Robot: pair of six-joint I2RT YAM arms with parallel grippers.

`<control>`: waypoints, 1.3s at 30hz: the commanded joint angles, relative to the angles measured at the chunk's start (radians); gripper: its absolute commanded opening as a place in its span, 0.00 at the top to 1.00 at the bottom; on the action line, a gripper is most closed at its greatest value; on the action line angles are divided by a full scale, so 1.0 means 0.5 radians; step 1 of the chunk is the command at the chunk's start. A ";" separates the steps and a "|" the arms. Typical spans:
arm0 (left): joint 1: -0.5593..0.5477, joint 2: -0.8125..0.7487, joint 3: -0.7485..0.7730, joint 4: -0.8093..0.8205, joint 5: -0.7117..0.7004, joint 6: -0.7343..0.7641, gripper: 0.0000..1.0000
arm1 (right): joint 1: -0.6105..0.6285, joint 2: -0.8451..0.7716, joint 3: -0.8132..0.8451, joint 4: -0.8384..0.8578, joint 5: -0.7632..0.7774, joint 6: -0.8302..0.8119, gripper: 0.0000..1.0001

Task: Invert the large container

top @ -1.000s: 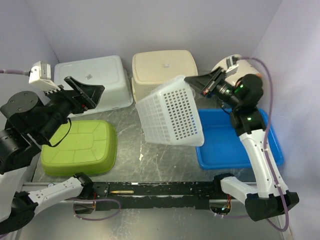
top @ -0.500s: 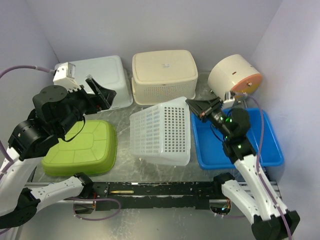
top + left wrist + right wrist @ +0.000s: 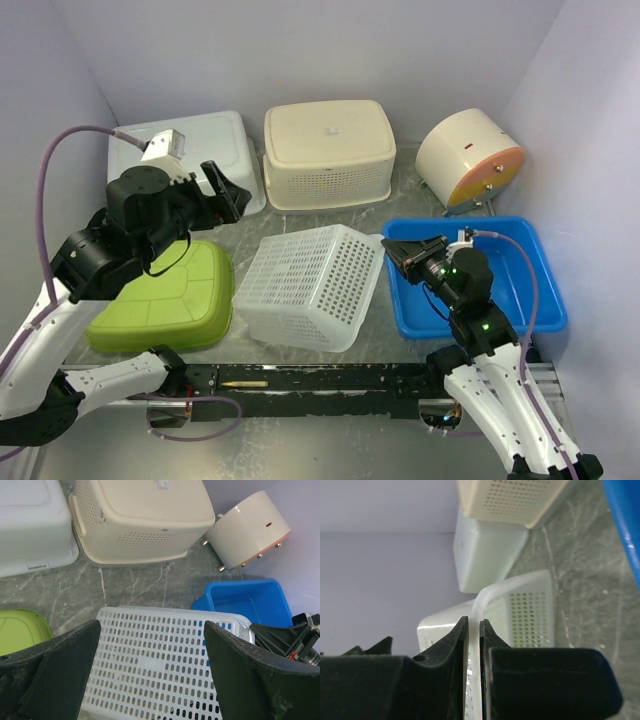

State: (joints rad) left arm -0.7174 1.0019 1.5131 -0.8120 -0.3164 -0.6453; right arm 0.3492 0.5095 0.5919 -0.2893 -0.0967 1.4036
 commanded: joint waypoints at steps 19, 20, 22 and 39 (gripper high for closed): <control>-0.013 0.081 -0.627 -0.005 0.678 -0.166 0.04 | 0.023 0.419 0.260 -0.544 -0.099 -0.978 0.29; -0.011 0.091 -0.634 0.000 0.689 -0.155 0.04 | 0.022 0.436 0.302 -0.563 -0.078 -1.016 0.28; -0.010 0.110 -0.652 0.018 0.714 -0.139 0.04 | 0.024 0.494 0.382 -0.580 -0.063 -1.100 0.26; -0.029 0.299 -0.811 0.068 0.920 -0.042 0.05 | 0.028 1.030 0.897 -1.061 0.245 -1.648 0.25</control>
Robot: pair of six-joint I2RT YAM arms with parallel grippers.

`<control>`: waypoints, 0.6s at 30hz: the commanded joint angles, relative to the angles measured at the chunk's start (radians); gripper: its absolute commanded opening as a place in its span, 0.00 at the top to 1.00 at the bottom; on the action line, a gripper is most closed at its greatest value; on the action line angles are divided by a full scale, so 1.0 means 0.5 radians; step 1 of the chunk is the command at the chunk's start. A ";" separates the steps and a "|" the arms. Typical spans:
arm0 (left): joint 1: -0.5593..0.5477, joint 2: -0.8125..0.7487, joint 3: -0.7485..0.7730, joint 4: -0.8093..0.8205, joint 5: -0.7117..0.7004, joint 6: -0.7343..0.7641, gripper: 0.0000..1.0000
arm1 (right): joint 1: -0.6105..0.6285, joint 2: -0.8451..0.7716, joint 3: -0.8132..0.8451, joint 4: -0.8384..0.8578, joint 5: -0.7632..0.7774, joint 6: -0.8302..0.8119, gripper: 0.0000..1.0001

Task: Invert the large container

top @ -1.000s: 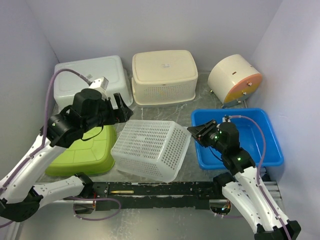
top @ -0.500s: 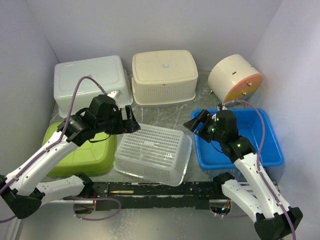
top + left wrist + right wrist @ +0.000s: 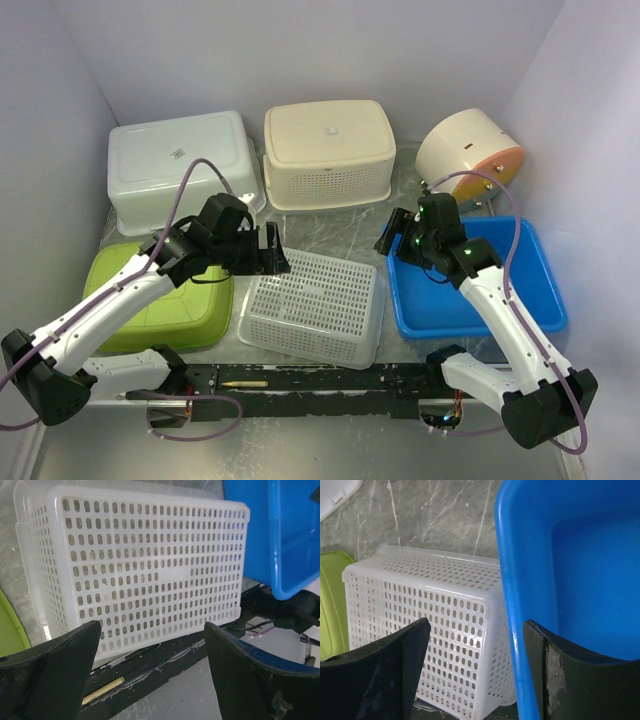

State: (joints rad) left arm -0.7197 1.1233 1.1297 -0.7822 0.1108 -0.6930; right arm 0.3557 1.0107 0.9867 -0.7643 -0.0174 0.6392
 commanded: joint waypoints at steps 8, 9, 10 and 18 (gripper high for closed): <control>-0.009 0.091 -0.159 -0.137 -0.105 -0.130 0.03 | 0.478 0.012 0.039 -0.025 -0.047 -0.049 0.30; -0.012 0.078 -0.216 -0.092 -0.051 -0.169 0.04 | 0.546 0.023 0.039 -0.023 -0.051 -0.048 0.31; -0.016 0.055 -0.280 -0.042 0.010 -0.206 0.05 | 0.604 0.038 0.039 -0.028 -0.043 -0.040 0.31; -0.037 -0.130 -0.626 0.150 0.113 -0.404 0.06 | 0.745 0.053 -0.058 -0.309 0.234 0.154 0.21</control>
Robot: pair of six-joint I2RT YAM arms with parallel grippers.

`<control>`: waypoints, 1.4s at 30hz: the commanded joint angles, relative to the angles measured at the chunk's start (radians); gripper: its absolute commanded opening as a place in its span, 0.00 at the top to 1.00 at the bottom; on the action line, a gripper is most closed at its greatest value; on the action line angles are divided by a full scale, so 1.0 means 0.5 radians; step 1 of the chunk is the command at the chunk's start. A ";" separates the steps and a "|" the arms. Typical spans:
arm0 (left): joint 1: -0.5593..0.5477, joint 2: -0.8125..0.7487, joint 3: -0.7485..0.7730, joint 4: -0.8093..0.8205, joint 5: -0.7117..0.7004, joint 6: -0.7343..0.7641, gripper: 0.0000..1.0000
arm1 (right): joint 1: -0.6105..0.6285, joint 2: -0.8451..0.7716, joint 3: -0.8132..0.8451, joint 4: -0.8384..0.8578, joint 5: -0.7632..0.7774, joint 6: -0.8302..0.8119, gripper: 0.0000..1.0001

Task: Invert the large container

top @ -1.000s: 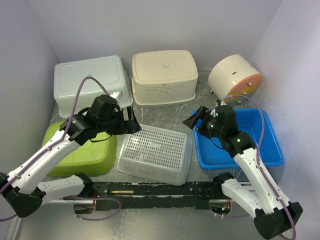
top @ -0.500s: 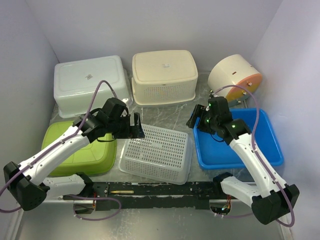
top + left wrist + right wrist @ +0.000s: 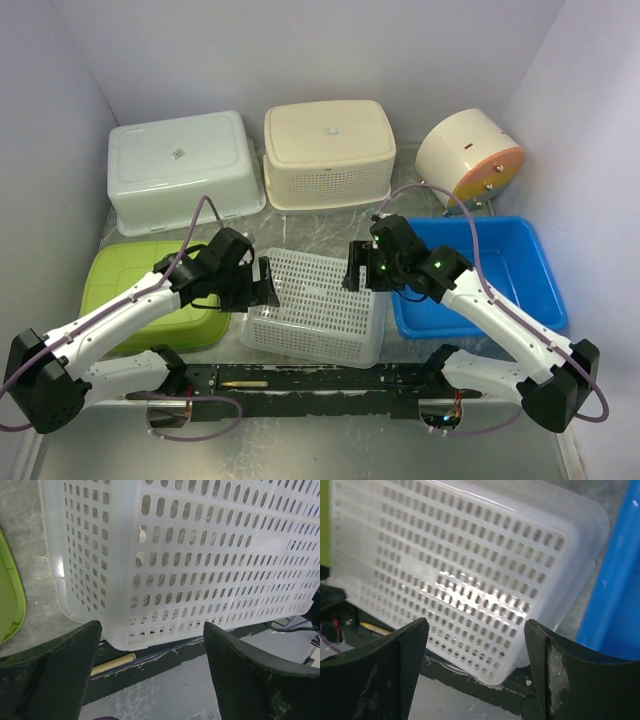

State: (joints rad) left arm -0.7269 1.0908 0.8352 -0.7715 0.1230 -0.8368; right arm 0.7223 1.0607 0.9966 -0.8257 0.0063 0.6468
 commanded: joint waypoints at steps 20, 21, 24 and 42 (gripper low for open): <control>-0.021 -0.179 0.587 -0.325 -0.539 0.107 0.01 | 0.025 0.190 -0.408 0.660 -0.230 0.072 0.15; -0.019 -0.179 0.585 -0.321 -0.530 0.109 0.01 | 0.025 0.236 -0.384 0.678 -0.246 -0.002 0.15; -0.019 -0.175 0.568 -0.302 -0.489 0.119 0.01 | 0.024 0.370 -0.313 0.712 -0.300 -0.218 0.15; -0.021 -0.131 0.620 -0.117 -0.376 0.204 0.02 | -0.097 0.108 0.258 -0.072 1.111 -0.291 0.03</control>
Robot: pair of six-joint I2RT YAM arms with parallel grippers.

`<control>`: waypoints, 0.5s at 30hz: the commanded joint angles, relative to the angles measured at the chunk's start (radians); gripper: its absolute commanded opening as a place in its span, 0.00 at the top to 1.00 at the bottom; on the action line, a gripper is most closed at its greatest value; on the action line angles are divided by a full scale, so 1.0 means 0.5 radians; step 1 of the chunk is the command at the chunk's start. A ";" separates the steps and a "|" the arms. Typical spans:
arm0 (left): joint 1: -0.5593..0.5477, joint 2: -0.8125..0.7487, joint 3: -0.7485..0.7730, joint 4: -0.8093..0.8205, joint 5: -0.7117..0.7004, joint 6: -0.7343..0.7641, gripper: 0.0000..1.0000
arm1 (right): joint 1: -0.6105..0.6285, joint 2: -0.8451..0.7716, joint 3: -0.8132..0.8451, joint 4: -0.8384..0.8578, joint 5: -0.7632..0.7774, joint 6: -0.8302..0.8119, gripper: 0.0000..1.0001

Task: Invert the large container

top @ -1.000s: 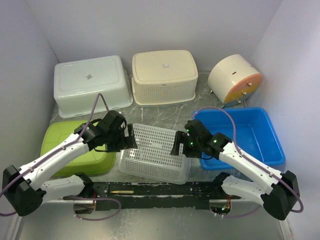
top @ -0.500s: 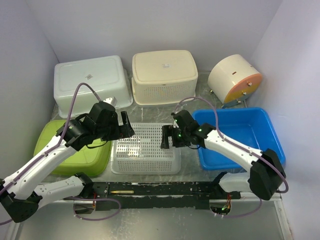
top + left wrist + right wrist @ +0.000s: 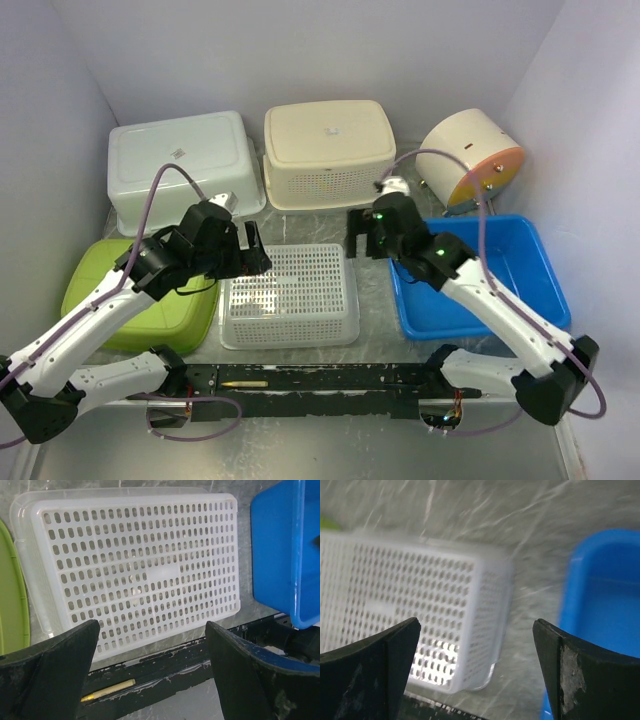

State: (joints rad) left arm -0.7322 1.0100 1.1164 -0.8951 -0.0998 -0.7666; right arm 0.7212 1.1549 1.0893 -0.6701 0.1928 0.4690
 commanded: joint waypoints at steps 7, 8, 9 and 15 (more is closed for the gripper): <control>-0.011 0.075 0.051 0.237 0.106 0.066 0.03 | -0.426 -0.022 -0.036 -0.524 0.492 0.017 0.01; -0.010 0.066 0.036 0.271 0.106 0.070 0.03 | -0.444 -0.019 -0.059 -0.489 0.417 -0.011 0.01; -0.010 0.058 0.027 0.297 0.112 0.074 0.03 | -0.446 0.000 -0.074 -0.495 0.356 -0.016 0.02; -0.010 0.070 0.030 0.266 0.114 0.090 0.03 | -0.516 0.152 -0.234 -0.471 0.105 -0.001 0.16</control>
State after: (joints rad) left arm -0.7322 1.0512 1.1179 -0.7918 -0.0666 -0.7406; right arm 0.4713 1.2045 1.0294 -0.9024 0.3275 0.4698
